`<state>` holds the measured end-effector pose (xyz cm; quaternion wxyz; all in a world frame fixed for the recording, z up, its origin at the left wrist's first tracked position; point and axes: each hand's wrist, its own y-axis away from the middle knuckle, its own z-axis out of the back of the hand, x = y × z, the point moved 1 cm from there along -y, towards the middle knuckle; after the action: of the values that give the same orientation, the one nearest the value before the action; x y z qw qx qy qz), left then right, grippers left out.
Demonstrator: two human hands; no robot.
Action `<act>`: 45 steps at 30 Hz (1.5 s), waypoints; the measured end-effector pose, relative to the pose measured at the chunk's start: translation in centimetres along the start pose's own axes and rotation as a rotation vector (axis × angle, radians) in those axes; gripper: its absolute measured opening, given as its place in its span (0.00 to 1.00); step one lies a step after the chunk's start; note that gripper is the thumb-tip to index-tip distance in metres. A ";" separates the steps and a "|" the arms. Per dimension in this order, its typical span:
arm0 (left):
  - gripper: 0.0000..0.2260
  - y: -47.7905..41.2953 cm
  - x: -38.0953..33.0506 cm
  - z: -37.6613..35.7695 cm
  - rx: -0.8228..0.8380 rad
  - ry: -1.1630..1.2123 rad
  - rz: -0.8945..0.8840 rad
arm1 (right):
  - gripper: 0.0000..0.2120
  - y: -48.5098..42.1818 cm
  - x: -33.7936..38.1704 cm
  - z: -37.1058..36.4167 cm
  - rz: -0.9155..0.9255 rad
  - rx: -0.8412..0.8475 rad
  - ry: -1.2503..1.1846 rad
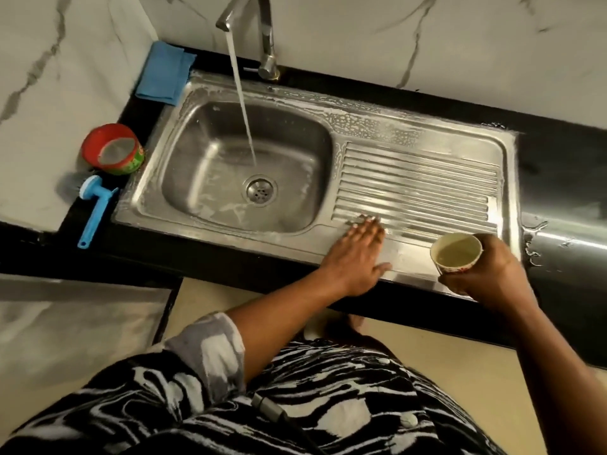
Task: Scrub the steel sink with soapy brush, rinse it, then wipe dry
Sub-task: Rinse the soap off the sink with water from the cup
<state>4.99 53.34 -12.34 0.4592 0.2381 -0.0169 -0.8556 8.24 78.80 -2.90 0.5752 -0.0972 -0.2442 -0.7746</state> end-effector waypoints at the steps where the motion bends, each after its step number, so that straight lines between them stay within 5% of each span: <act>1: 0.38 -1.3 -1.9 -0.6 0.029 -0.015 -0.062 | 0.41 -0.3 -0.7 0.6 -0.008 -0.003 0.004; 4: 0.38 -4.7 -6.0 -1.9 0.117 -0.089 -0.199 | 0.41 -1.6 -2.6 2.0 -0.042 0.008 0.038; 7: 0.41 -6.6 -6.0 -2.5 0.168 -0.112 -0.149 | 0.41 -2.7 -4.3 2.7 -0.047 0.008 0.051; 22: 0.44 -0.4 6.9 -0.2 -0.003 -0.008 0.585 | 0.41 -7.9 -3.8 3.0 0.101 0.091 -0.023; 33: 0.42 -12.2 -9.6 -3.2 0.125 -0.168 -0.137 | 0.44 -8.7 -7.4 5.1 0.039 0.135 0.293; 39: 0.41 -10.8 -6.4 -2.9 0.042 -0.145 0.054 | 0.47 -10.5 -4.7 3.1 0.105 0.139 0.577; 45: 0.41 -6.9 0.8 -1.3 -0.044 -0.078 0.319 | 0.41 -11.7 1.5 -0.3 0.209 0.060 0.540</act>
<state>-0.18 56.95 -15.46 0.5934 0.1887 -0.0536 -0.7807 -3.12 79.93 -5.65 0.6988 0.1048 -0.0939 -0.7013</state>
